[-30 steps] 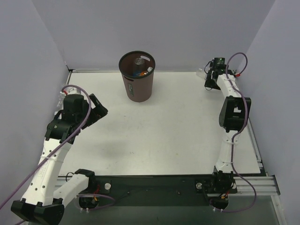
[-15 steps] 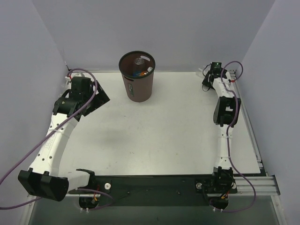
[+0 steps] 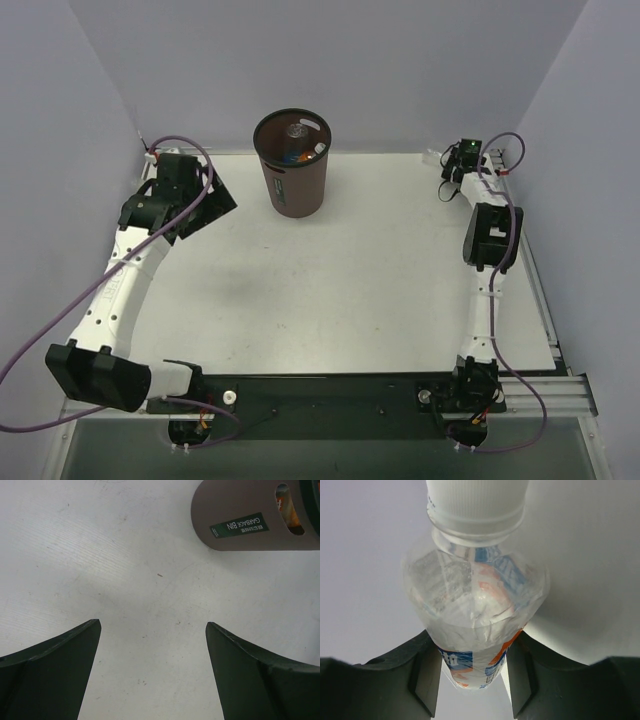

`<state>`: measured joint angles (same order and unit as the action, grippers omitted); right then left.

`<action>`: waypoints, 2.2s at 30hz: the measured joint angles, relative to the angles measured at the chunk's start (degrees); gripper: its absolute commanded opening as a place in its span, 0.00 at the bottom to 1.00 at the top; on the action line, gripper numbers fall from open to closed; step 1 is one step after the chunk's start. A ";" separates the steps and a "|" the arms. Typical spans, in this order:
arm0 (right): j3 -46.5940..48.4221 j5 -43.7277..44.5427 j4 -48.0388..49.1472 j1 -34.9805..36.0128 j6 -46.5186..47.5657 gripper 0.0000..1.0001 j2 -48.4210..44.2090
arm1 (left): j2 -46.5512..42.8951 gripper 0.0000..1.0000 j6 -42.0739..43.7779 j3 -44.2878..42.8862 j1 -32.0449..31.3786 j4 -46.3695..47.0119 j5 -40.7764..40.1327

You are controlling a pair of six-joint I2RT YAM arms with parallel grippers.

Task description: Put the plastic bottles in the bin

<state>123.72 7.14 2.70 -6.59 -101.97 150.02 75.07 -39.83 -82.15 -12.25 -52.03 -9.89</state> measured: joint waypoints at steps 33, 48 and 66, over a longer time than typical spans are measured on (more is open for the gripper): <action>6.97 -13.05 5.46 31.98 61.57 0.26 -26.34 | -24.44 0.97 10.05 5.03 2.71 -9.31 -3.43; 6.25 -10.95 1.22 36.59 74.84 0.96 -25.49 | -26.14 0.97 10.71 5.03 2.78 -11.50 -5.09; -19.63 -7.96 -6.60 40.15 76.24 0.81 -49.64 | -25.66 0.97 10.95 5.03 2.86 -11.41 -3.13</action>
<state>104.09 -0.82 -3.90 33.56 -25.74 100.38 49.41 -28.88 -77.12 -9.39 -63.44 -13.02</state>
